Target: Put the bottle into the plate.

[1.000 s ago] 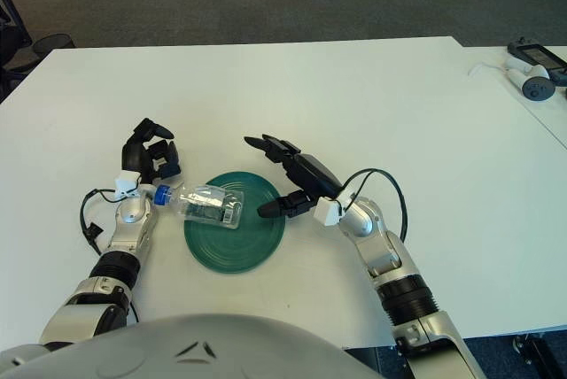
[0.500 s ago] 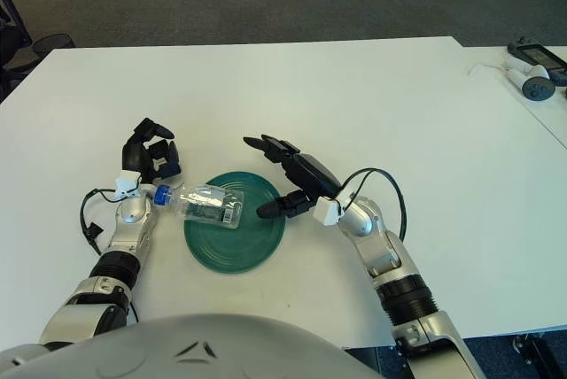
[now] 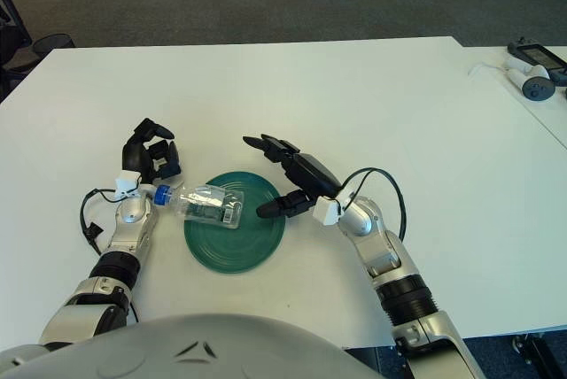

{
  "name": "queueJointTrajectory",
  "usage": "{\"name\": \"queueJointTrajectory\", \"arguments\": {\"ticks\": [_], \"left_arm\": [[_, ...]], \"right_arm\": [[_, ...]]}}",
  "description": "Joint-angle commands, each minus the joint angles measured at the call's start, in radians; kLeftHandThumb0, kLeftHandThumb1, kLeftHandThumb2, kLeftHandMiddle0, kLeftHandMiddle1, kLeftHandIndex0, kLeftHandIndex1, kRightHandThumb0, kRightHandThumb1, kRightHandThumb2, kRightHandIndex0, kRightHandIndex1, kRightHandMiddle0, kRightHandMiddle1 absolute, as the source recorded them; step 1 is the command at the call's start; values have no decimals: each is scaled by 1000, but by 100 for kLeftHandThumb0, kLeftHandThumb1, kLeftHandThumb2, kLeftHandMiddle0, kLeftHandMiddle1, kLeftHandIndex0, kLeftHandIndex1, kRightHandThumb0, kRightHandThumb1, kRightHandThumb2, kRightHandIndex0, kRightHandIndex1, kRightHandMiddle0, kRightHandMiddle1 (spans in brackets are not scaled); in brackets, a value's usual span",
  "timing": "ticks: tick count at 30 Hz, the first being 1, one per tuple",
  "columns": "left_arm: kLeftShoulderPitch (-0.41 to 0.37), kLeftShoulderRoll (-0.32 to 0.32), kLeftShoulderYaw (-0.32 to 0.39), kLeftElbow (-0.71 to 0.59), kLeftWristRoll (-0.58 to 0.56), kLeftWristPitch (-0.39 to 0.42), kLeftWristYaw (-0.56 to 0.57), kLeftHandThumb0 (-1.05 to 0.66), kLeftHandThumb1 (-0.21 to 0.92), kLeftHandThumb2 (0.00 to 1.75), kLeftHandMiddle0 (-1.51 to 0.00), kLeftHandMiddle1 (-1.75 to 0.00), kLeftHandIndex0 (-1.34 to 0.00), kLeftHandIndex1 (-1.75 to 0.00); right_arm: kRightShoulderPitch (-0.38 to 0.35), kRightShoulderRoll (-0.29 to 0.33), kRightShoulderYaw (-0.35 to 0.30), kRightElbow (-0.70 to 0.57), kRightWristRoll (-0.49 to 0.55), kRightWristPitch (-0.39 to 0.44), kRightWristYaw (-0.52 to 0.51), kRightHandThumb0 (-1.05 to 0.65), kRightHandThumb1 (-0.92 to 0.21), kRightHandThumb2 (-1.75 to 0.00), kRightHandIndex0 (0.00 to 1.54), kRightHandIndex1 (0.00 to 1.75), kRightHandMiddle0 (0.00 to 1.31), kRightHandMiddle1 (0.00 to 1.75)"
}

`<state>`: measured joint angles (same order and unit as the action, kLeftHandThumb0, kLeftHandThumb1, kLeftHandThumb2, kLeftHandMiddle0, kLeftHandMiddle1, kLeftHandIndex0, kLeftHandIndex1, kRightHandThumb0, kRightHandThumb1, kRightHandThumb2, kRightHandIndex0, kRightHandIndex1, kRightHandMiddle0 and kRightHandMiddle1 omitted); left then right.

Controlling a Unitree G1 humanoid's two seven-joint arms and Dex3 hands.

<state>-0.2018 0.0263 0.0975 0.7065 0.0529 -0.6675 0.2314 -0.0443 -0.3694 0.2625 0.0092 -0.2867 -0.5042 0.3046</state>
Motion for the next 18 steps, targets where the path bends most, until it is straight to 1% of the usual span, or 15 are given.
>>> {"name": "queueJointTrajectory", "arguments": {"ticks": [1, 4, 13, 18], "left_arm": [[82, -7, -7, 38, 19, 15, 5, -51, 21, 144, -126, -175, -69, -175], [85, -9, -6, 32, 14, 22, -1, -51, 21, 144, -126, -175, -69, -175], [84, -11, -3, 41, 8, -1, -3, -51, 21, 144, -125, -175, -69, -175], [84, -10, -4, 42, 9, 5, -4, -51, 21, 144, -124, -175, -69, -175]], "right_arm": [[4, 1, -1, -18, 9, 6, 7, -105, -92, -28, 7, 5, 0, 29], [6, 0, -1, -22, 10, 7, 7, -105, -92, -28, 7, 5, 0, 29], [6, 0, -1, -23, 10, 9, 7, -105, -92, -28, 7, 5, 0, 29], [6, 0, -1, -23, 10, 9, 7, -105, -92, -28, 7, 5, 0, 29]]}}
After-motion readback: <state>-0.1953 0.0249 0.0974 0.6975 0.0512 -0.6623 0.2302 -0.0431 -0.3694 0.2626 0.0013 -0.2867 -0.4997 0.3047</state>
